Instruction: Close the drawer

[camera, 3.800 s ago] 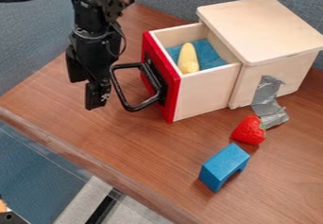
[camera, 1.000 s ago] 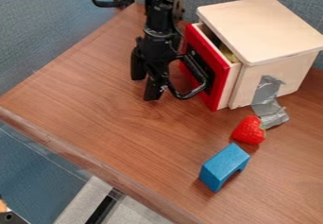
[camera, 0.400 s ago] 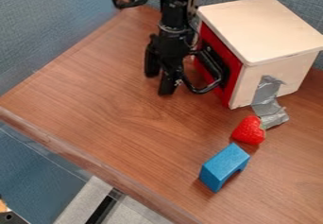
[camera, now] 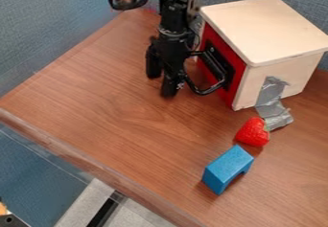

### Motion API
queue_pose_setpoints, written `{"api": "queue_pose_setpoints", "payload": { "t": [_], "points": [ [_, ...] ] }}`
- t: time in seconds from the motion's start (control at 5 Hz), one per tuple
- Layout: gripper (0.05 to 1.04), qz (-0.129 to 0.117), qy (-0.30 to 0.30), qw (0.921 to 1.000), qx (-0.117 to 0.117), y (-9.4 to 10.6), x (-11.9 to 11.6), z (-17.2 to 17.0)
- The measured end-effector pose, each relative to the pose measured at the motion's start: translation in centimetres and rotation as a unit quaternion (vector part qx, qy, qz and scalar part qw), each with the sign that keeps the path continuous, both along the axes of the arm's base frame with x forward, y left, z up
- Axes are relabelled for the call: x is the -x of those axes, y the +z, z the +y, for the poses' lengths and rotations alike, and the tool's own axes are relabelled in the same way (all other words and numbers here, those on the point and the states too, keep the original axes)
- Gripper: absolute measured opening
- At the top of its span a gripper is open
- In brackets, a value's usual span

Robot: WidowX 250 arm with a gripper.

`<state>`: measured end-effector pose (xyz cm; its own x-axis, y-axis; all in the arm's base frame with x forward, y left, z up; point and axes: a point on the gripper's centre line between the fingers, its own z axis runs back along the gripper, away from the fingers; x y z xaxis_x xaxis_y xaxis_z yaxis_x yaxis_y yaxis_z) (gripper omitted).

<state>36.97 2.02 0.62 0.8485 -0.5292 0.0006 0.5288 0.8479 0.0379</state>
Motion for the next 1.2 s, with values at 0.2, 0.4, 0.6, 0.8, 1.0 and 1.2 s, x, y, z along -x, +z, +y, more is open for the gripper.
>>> {"api": "queue_pose_setpoints", "payload": {
  "t": [0.2,0.4,0.6,0.8,1.0,1.2],
  "points": [
    [1.000,0.005,-0.006,0.9998,-0.016,0.6,1.8,0.4],
    [1.000,-0.009,-0.013,0.9995,-0.029,1.8,3.1,0.8],
    [1.000,-0.022,-0.018,0.9991,-0.031,2.6,4.8,0.9],
    [1.000,-0.037,-0.015,0.9988,-0.029,3.7,6.6,1.4],
    [1.000,-0.050,-0.001,0.9987,-0.004,4.3,8.1,2.1],
    [1.000,-0.052,0.019,0.9981,0.028,5.1,9.1,2.9]
  ]
}}
